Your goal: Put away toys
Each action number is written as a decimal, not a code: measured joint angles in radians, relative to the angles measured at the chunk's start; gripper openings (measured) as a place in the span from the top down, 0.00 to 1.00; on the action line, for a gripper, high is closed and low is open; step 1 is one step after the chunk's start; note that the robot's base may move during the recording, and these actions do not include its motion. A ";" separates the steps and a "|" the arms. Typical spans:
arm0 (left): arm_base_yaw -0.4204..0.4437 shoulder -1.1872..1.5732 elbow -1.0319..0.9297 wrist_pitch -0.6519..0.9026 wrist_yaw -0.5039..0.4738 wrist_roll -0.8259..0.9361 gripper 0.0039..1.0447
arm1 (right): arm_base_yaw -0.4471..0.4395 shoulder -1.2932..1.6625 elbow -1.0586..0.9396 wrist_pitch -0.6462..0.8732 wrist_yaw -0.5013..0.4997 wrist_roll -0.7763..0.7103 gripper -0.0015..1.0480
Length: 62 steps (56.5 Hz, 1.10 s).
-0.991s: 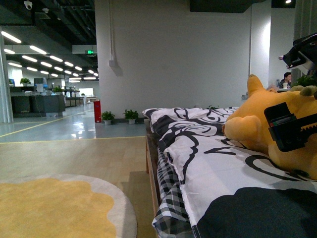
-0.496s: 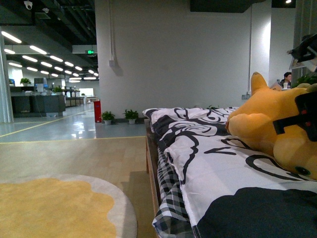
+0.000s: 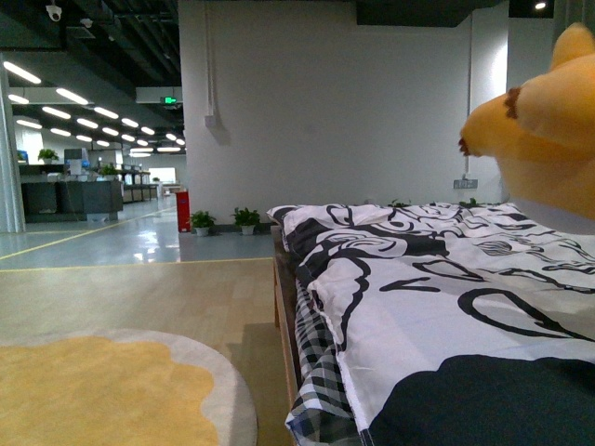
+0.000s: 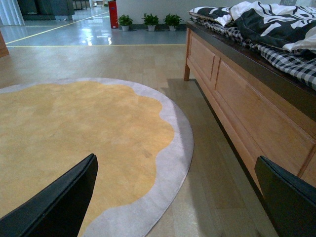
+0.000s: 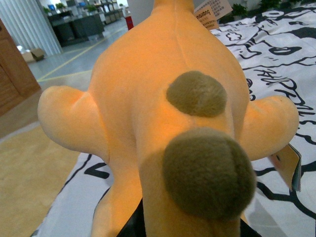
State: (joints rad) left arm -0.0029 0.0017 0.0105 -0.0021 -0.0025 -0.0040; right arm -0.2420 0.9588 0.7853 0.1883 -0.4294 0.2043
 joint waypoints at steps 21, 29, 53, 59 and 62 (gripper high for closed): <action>0.000 0.000 0.000 0.000 0.000 0.000 0.06 | -0.082 -0.297 -0.173 -0.097 -0.068 0.085 0.93; 0.000 0.000 0.000 0.000 0.000 0.000 0.06 | -0.082 -0.297 -0.174 -0.097 -0.068 0.088 0.93; 0.000 0.000 0.000 0.000 0.000 0.000 0.06 | 0.095 -0.495 -0.474 -0.050 0.292 -0.189 0.93; 0.000 0.000 0.000 0.000 0.000 0.000 0.06 | 0.118 -0.535 -0.522 -0.034 0.318 -0.196 0.93; 0.000 0.000 0.000 0.000 0.000 0.000 0.06 | 0.155 -0.555 -0.545 -0.031 0.377 -0.198 0.93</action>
State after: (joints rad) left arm -0.0029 0.0017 0.0105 -0.0021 -0.0029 -0.0040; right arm -0.0868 0.4042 0.2405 0.1574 -0.0521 0.0059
